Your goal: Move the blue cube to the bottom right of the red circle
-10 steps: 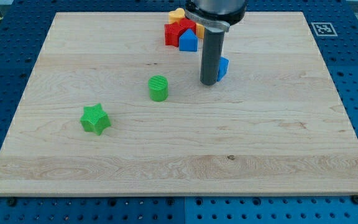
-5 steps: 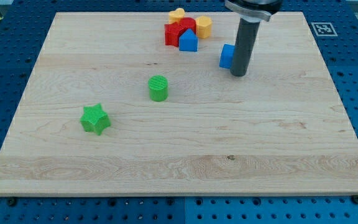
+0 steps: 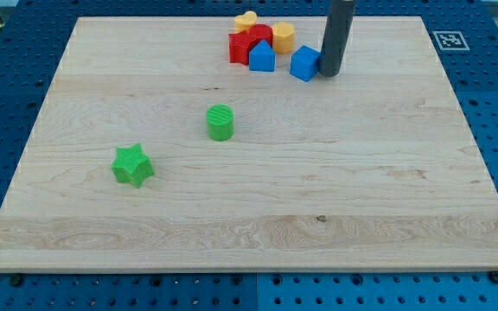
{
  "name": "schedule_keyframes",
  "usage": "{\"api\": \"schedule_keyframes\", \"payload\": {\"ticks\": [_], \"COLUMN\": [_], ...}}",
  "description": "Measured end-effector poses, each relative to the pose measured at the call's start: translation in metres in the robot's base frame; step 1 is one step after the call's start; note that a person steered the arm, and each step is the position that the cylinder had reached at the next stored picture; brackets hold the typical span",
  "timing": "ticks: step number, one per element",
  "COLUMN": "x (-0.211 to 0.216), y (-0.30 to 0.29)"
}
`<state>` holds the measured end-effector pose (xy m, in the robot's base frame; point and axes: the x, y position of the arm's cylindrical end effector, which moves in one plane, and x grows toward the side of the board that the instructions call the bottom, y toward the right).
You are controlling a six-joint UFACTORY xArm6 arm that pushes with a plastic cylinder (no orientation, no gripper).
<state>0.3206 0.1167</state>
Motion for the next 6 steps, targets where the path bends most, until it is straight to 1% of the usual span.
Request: {"api": "schedule_keyframes", "payload": {"ticks": [1, 2, 3, 4, 5, 6], "x": [-0.002, 0.033, 0.046, 0.032, 0.007, -0.004], "y": [0.000, 0.022, 0.024, 0.023, 0.010, -0.001]}}
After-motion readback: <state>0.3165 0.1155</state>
